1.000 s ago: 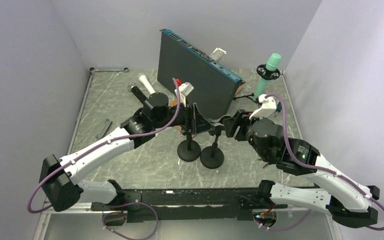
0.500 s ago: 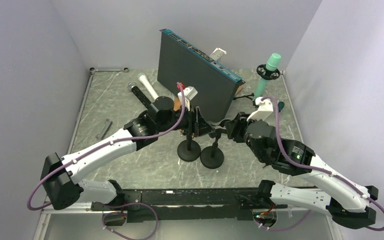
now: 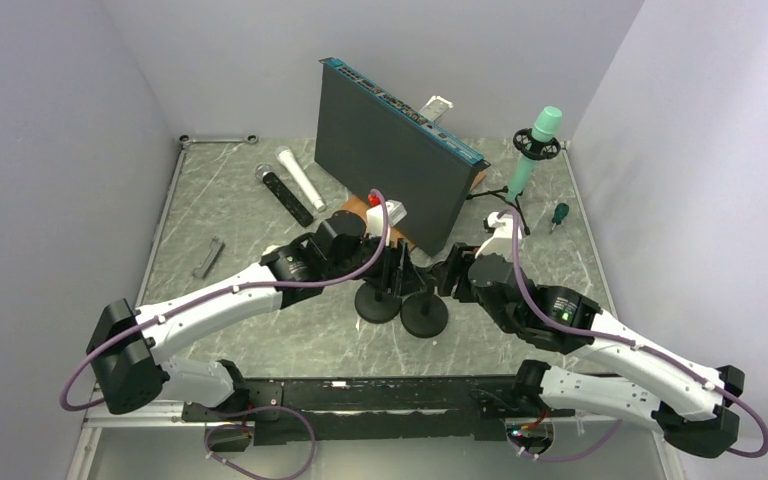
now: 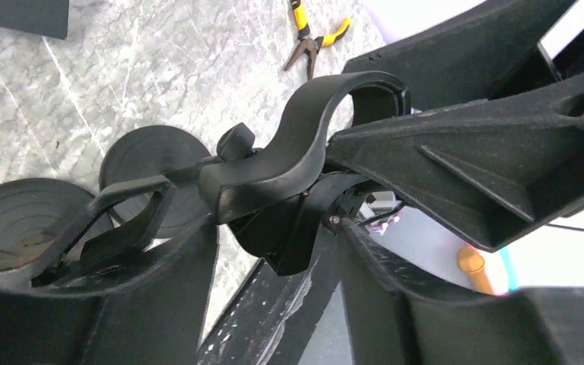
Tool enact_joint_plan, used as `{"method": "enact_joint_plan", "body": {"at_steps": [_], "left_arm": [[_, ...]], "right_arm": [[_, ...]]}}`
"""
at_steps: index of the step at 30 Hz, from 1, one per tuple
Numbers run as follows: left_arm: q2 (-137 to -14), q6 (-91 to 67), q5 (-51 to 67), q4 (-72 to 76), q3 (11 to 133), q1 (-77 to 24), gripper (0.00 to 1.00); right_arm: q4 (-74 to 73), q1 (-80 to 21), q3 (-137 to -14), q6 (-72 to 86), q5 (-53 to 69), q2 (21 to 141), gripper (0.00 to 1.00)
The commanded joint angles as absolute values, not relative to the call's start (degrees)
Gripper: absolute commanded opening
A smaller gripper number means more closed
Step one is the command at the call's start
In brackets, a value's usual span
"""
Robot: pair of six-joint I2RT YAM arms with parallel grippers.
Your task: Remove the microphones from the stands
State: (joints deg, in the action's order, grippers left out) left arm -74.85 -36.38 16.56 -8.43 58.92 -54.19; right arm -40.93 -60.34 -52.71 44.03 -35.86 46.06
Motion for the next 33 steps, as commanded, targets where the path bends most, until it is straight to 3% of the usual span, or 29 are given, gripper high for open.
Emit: {"method": "enact_joint_plan", "body": {"at_steps": [1,4,10,14,22,27,33], "left_arm": [[-74.66,-33.70,17.14,-10.78,64.58,-54.96,0.72],[-74.61,-32.69,19.79,-10.90,68.61,-54.94,0.84],[-72.21,-30.65,21.17,-12.89,74.33,-54.96,0.94],[-68.88,-29.64,19.83,-14.23,74.23,-54.94,0.99],[-58.30,-24.67,12.49,-23.12,71.52,-54.87,0.99],[-51.72,-23.52,7.85,-27.92,68.62,-54.84,0.99],[-46.12,-25.31,7.52,-27.02,63.50,-54.79,0.99]], "right_arm": [[-47.12,-60.80,-54.22,43.30,-32.52,47.68,0.65],[-47.68,-60.86,-58.06,40.58,-34.84,47.30,0.74],[-48.80,-60.82,-64.80,34.50,-38.79,45.65,0.93],[-48.04,-60.80,-66.64,32.03,-42.92,44.19,0.99],[-49.09,-56.35,-74.42,24.97,-55.56,50.77,1.00],[-41.53,-37.28,-76.45,15.30,-49.12,56.15,1.00],[-38.35,-23.77,-85.19,9.98,-46.36,69.07,1.00]]}}
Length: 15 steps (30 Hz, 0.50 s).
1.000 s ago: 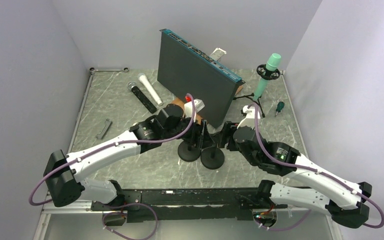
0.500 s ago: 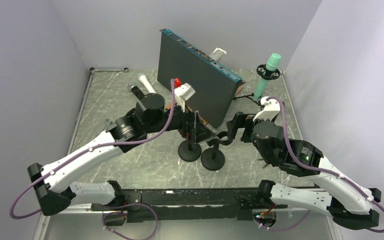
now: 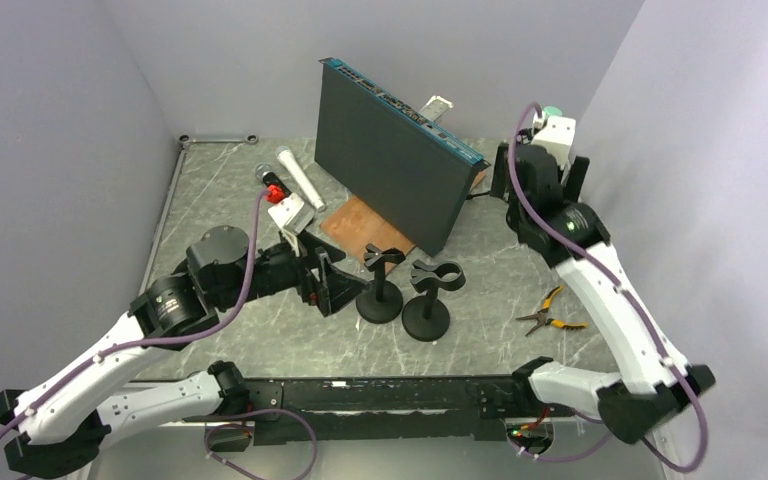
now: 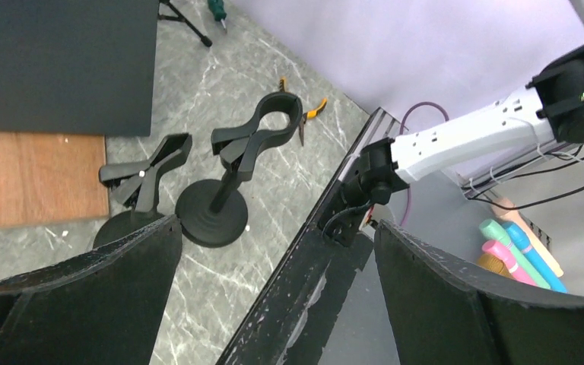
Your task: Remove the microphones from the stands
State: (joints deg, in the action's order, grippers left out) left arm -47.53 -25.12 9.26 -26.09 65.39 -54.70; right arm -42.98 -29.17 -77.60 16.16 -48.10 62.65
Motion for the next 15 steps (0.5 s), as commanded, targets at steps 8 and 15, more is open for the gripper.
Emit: {"method": "enact_joint_plan", "body": {"at_steps": [8,15], "left_arm": [[-42.79,-26.60,8.69,-26.64,59.58,-54.78,1.00],[-40.81,-26.72,8.36,-27.38,58.73,-54.80,0.99]], "right_arm": [[-40.14,-15.10,-101.17,9.93,-42.55,81.45,1.00],[-39.94,-9.46,-107.83,12.52,-34.93,86.66,0.99]]}}
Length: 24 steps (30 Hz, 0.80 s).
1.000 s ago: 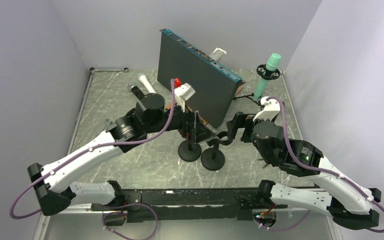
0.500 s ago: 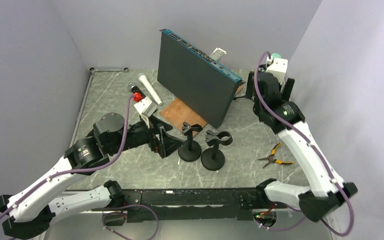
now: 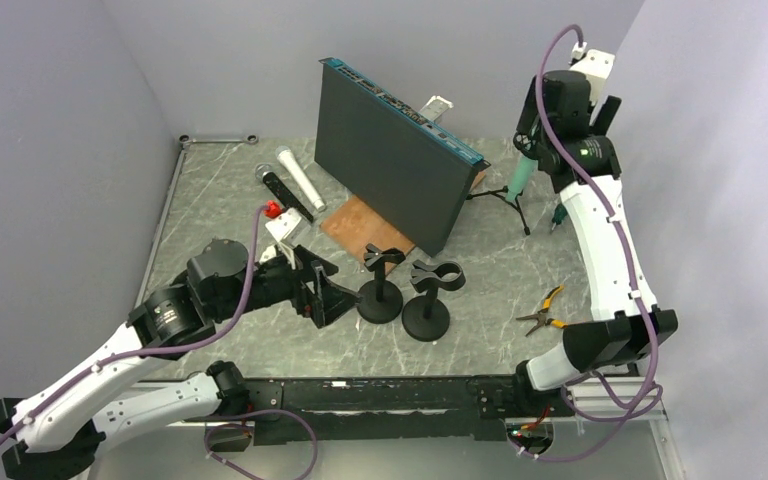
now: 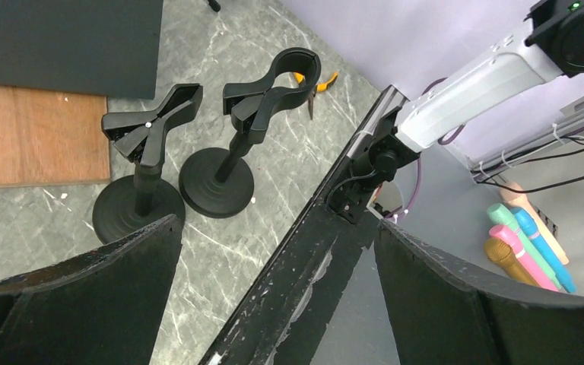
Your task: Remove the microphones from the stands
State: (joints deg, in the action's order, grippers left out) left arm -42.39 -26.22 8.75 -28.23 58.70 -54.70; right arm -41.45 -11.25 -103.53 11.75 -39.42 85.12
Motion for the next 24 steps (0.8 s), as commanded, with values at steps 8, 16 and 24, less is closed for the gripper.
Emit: {"method": "enact_joint_plan", "body": {"at_steps": [8,16,24], "left_arm": [[-40.42,-27.06,8.44,-27.84,59.21,-54.81,0.99],[-42.07,-27.97,9.33,-28.10,60.10,-54.76,0.99],[-43.24,-29.15,9.14,-27.95,60.80,-54.78,0.99]], "right_arm": [[-38.48,-7.13,-107.82,12.92,-28.17,89.41,0.91],[-35.71,-6.53,-104.86,11.52,-28.08,90.48,0.70],[-35.06,-6.22,-103.96,10.16,-28.24,90.41,0.44]]}}
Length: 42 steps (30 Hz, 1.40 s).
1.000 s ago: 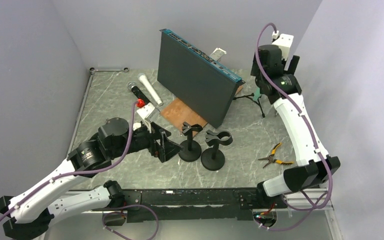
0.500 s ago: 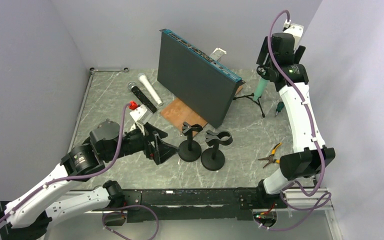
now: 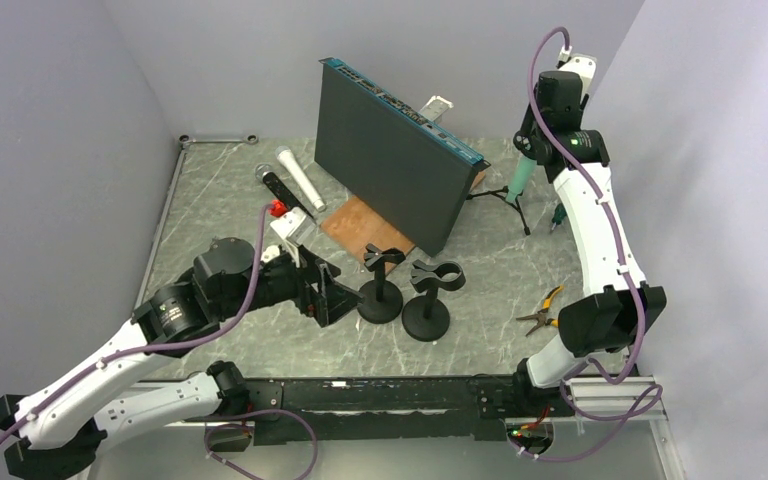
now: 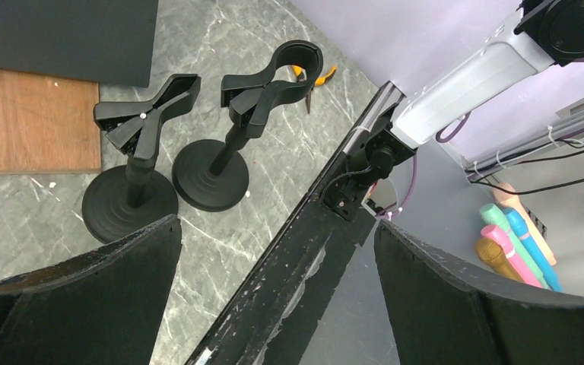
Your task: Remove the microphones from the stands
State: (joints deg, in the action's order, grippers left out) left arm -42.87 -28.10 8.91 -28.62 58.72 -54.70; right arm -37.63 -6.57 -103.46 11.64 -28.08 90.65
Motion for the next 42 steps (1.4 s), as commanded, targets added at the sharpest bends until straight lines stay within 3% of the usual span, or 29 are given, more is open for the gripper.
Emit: {"method": "enact_joint_plan", "body": {"at_steps": [1,8,15,25,32,36,42], "left_arm": [[-43.47,-29.22,9.14,-27.89,60.96,-54.85,0.99],[-45.69,-30.28,9.15,-27.21,61.20,-54.76,0.99],[-47.18,-31.19,9.49,-25.91,61.24,-54.76,0.99],[-47.81,-31.90,8.61,-25.82,60.67,-54.81,0.99],[-47.80,-31.15,5.62,-27.52,61.89,-54.76,0.99],[-45.60,-32.43,0.57,-27.44,61.56,-54.80,0.99],[-40.78,-33.76,-6.65,-27.35,60.76,-54.79,0.99]], "right_arm": [[-35.26,-6.28,-104.57,9.93,-28.36,90.39,0.40],[-36.01,-6.23,-110.53,6.78,-28.54,89.78,0.20],[-33.92,-6.19,-115.20,3.47,-26.69,88.53,0.13],[-35.01,-6.28,-130.92,0.79,-25.50,91.33,0.00],[-32.63,-6.78,-131.12,3.54,-21.16,86.22,0.00],[-33.74,-6.90,-127.42,11.57,-11.12,80.52,0.00],[-25.00,-6.90,-112.35,26.71,11.62,69.46,0.00]]}}
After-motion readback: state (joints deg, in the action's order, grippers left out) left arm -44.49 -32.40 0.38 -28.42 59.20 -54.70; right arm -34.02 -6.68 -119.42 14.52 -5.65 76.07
